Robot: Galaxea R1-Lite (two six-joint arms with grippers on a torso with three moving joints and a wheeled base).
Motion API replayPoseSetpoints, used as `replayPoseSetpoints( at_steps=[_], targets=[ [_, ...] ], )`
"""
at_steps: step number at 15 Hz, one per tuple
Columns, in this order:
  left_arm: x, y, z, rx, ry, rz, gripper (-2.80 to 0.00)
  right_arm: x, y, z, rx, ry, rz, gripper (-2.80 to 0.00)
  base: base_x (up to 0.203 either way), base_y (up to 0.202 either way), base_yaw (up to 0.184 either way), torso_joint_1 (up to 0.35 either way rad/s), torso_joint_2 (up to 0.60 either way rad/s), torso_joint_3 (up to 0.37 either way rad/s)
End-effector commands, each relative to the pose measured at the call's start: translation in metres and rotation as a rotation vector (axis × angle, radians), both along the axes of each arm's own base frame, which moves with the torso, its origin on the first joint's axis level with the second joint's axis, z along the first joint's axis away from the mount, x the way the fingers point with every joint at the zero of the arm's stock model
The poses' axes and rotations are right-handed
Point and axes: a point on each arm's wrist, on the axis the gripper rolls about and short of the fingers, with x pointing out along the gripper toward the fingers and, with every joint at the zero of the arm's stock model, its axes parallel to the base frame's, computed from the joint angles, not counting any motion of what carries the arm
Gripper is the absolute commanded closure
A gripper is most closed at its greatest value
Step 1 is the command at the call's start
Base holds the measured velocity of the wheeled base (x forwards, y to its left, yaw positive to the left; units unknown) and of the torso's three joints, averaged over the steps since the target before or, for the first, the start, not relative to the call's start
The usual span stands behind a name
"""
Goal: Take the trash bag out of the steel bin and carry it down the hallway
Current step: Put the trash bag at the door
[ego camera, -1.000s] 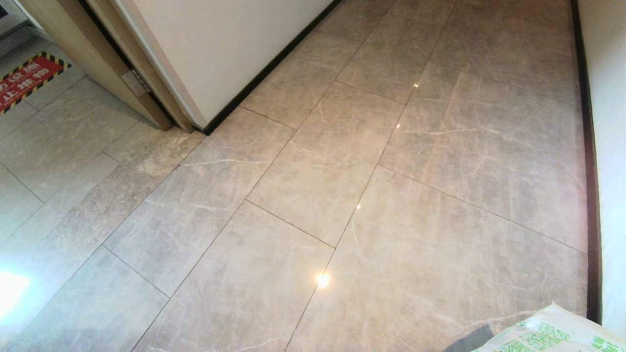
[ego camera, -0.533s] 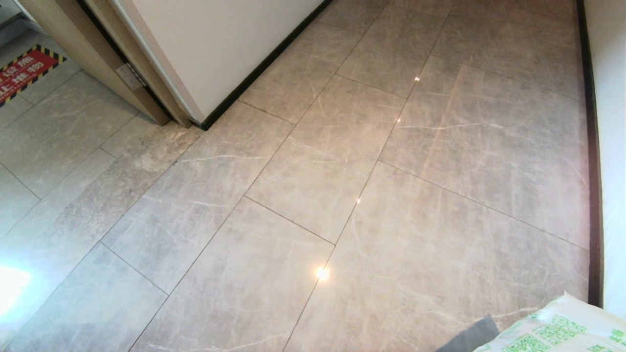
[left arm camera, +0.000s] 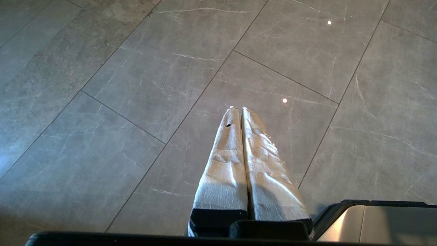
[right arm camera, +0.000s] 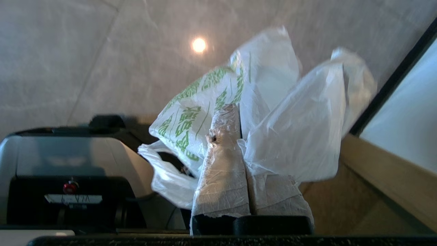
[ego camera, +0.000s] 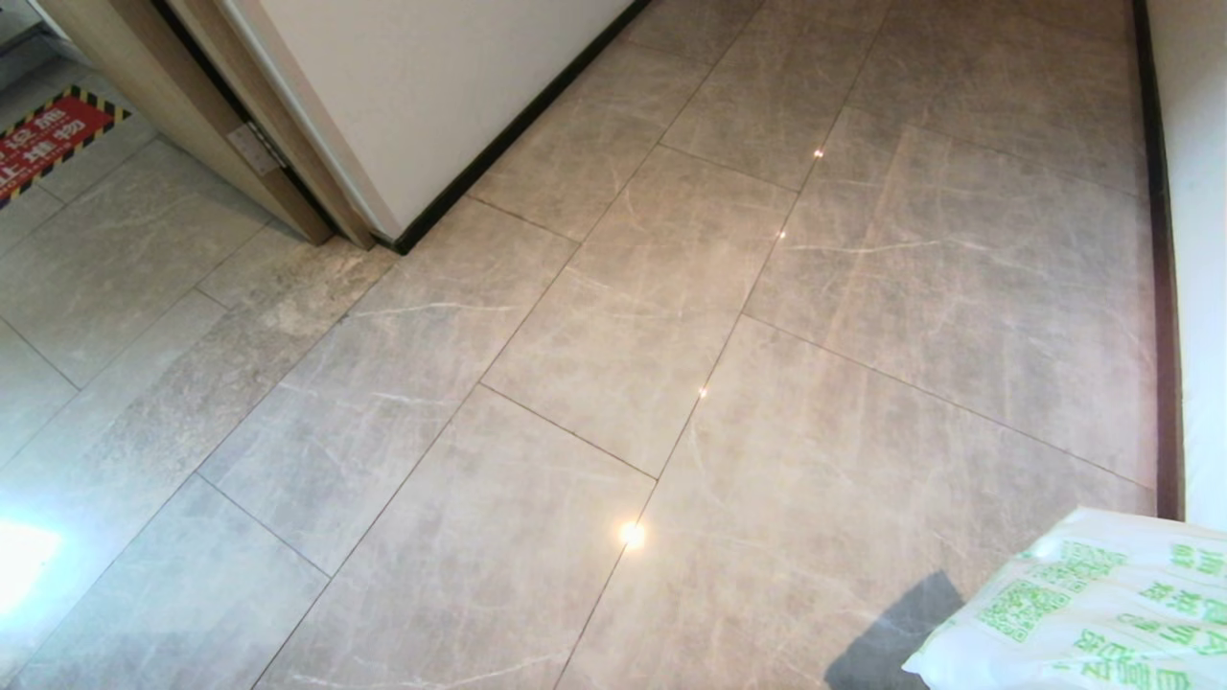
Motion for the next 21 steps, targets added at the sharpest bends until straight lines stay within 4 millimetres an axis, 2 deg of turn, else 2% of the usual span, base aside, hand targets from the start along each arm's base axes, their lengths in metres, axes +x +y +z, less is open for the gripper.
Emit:
replayPoseSetpoints(
  at_steps=[1, 5, 8, 9, 13, 17, 18, 21],
  targets=[
    [0.000, 0.000, 0.000, 0.000, 0.000, 0.000, 0.00, 0.070, -0.001, -0.028, -0.003, 0.296, -0.001, 0.00, 0.000, 0.000, 0.000, 0.000, 0.00, 0.000],
    [0.000, 0.000, 0.000, 0.000, 0.000, 0.000, 0.00, 0.136, -0.001, -0.081, -0.016, 0.380, 0.005, 0.00, 0.000, 0.000, 0.000, 0.000, 0.00, 0.000],
    [0.000, 0.000, 0.000, 0.000, 0.000, 0.000, 0.00, 0.172, 0.002, -0.109, -0.018, 0.375, 0.027, 0.00, 0.000, 0.000, 0.000, 0.000, 0.00, 0.000],
    [0.000, 0.000, 0.000, 0.000, 0.000, 0.000, 0.00, 0.180, 0.001, -0.116, -0.025, 0.382, 0.032, 0.00, 0.000, 0.000, 0.000, 0.000, 0.00, 0.000],
    [0.000, 0.000, 0.000, 0.000, 0.000, 0.000, 0.00, 0.192, -0.023, -0.140, -0.149, 0.465, 0.054, 0.00, 0.000, 0.000, 0.000, 0.000, 0.00, 0.000],
    [0.000, 0.000, 0.000, 0.000, 0.000, 0.000, 0.00, 0.212, -0.034, -0.152, -0.162, 0.419, 0.018, 0.00, 0.000, 0.000, 0.000, 0.000, 0.00, 0.000],
    [0.000, 0.000, 0.000, 0.000, 0.000, 0.000, 0.00, 0.213, -0.038, -0.151, -0.161, 0.419, 0.006, -2.80, 0.000, 0.000, 0.000, 0.000, 0.00, 0.000],
    [0.000, 0.000, 0.000, 0.000, 0.000, 0.000, 0.00, 0.211, -0.040, -0.147, -0.158, 0.404, -0.003, -2.80, 0.000, 0.000, 0.000, 0.000, 0.00, 0.000]
  ],
)
